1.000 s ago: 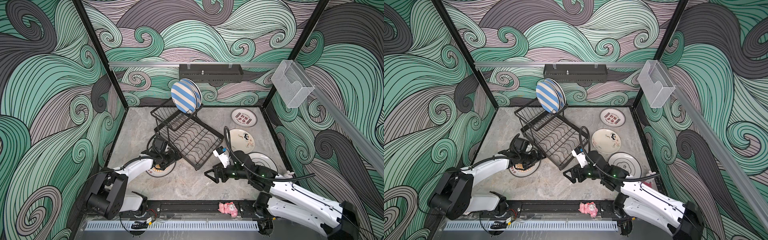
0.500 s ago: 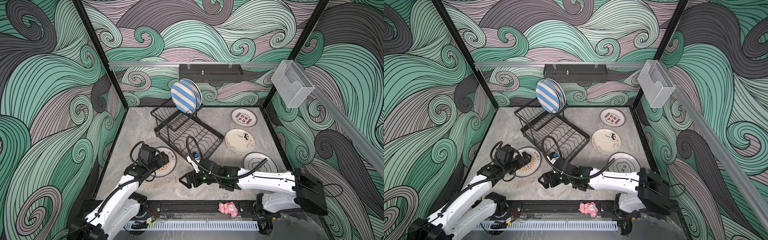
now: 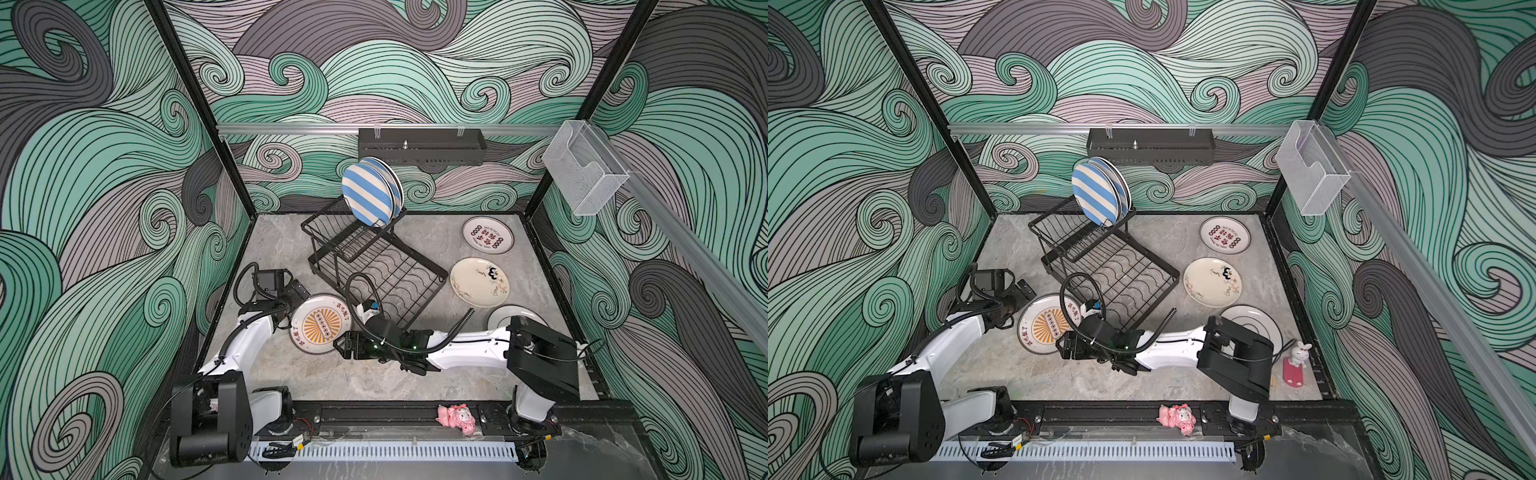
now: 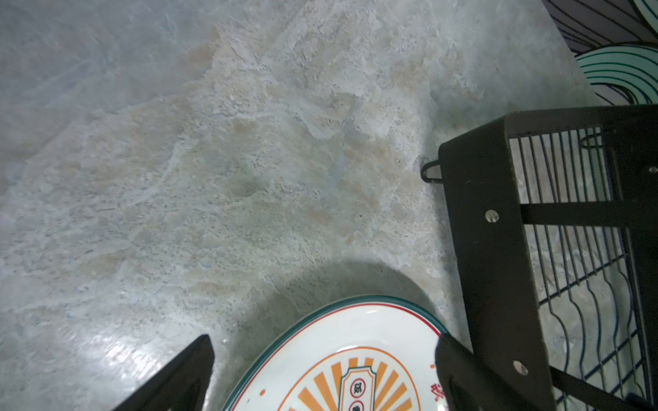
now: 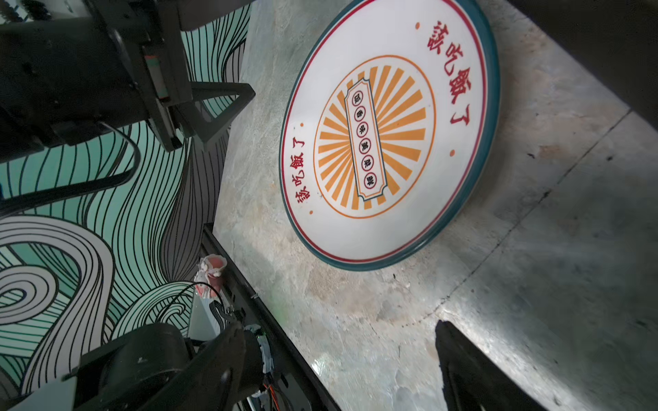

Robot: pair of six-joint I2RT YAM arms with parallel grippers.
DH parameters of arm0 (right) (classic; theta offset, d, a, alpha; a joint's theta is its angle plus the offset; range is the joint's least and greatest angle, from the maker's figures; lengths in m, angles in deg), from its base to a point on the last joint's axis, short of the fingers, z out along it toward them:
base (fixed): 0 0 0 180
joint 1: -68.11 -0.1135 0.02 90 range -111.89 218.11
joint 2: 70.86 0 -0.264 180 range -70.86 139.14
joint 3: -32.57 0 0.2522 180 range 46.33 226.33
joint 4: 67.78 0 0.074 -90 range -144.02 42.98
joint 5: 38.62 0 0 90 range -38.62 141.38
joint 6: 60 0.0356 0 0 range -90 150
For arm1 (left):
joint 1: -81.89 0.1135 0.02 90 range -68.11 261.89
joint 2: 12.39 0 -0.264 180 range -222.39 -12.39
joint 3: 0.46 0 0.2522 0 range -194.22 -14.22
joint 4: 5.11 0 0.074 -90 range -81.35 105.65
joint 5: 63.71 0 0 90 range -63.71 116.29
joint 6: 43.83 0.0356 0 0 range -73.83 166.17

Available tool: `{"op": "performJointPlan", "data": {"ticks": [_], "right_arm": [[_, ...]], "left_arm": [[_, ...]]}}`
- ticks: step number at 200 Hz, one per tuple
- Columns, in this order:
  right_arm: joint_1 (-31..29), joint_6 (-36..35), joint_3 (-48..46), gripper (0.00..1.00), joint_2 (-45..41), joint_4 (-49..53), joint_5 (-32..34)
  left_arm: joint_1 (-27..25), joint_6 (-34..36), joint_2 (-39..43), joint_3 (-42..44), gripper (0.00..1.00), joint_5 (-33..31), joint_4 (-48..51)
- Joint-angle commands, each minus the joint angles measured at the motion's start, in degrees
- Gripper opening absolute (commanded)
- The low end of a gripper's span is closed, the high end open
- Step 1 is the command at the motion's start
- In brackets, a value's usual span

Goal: Load the plates into the dish rack
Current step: 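Push the sunburst plate with the left gripper toward the right gripper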

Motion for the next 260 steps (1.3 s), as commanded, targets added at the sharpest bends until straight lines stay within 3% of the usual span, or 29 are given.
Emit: {"op": "performJointPlan", "data": {"ticks": [1, 44, 136, 187, 218, 260], "right_arm": [[-0.3, 3.8, 0.9, 0.83, 1.7, -0.9, 4.1], [-0.1, 7.2, 1.4, 0.84, 5.3, -1.1, 5.2], [2.4, 10.4, 4.7, 0.8, 13.6, -5.9, 5.3], [2.8, 11.8, 5.0, 0.76, 14.3, -3.1, 4.8], [3.0, 13.6, 6.1, 0.71, 16.5, -3.6, 2.8], [3.0, 16.4, 7.2, 0.5, 19.7, -4.7, 0.4]], "left_arm": [[1.7, 2.1, -2.1, -2.1, 0.98, 5.6, -1.7], [3.3, 2.9, -7.0, -1.3, 0.99, 11.0, -6.0], [4.3, 3.3, -7.9, 1.9, 0.99, 16.3, -10.6], [4.5, 3.6, -7.5, 2.8, 0.99, 17.4, -11.3], [4.5, 3.6, -6.8, 2.9, 0.99, 18.1, -11.3], [4.5, 2.5, -4.7, 3.7, 0.99, 19.2, -11.5]]}}
